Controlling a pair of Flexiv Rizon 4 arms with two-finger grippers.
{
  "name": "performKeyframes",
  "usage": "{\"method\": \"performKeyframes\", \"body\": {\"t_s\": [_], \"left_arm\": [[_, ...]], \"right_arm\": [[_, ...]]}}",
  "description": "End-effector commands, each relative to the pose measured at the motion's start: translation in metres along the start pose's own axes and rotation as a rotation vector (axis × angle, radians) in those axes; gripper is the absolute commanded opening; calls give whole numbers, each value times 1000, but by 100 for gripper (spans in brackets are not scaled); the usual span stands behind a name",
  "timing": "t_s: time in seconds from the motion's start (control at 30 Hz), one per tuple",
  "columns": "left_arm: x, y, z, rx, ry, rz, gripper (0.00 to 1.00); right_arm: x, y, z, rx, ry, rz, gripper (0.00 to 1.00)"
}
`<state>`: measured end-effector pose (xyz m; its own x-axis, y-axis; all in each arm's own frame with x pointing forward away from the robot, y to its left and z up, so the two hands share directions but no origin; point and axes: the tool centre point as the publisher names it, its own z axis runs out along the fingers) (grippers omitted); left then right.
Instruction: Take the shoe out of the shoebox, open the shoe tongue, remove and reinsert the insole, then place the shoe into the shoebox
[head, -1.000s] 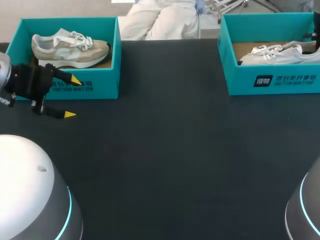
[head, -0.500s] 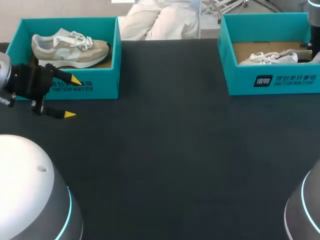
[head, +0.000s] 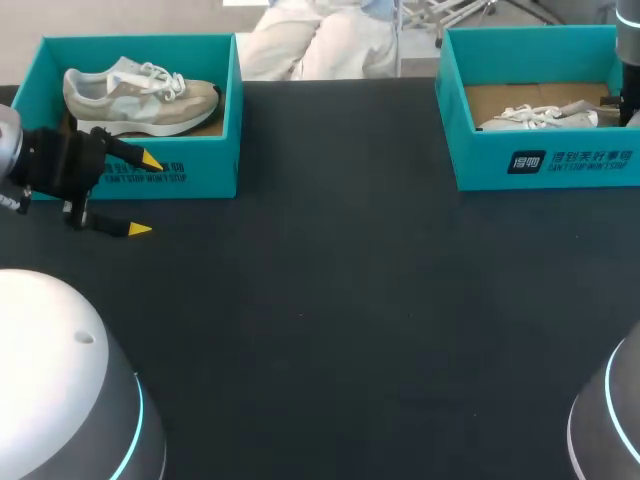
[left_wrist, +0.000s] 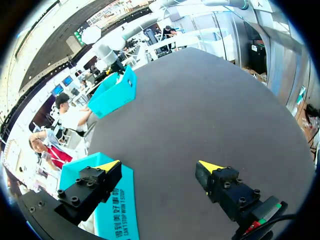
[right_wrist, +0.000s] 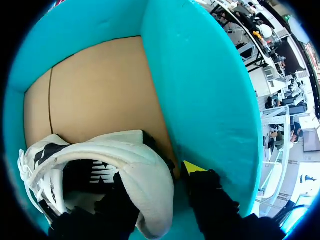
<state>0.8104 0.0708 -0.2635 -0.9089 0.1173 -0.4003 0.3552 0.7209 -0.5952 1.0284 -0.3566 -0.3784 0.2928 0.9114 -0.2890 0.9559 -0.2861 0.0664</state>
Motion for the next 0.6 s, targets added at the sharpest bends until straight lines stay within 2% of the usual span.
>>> {"method": "performKeyframes", "body": {"t_s": [0.03,0.3,0.47,0.6], "left_arm": [[1,0,-1,-3,1,0,100],[1,0,-1,-3,1,0,100],[1,0,-1,-3,1,0,100],[1,0,-1,-3,1,0,100]], "right_arm": [[0,2,0,4,1,3,42],[-8,-7,-27,-20,21,12,50],[-15,-12,-46,-50,21,4,62],[-18,-16,-70,-89,37,12,73]]}}
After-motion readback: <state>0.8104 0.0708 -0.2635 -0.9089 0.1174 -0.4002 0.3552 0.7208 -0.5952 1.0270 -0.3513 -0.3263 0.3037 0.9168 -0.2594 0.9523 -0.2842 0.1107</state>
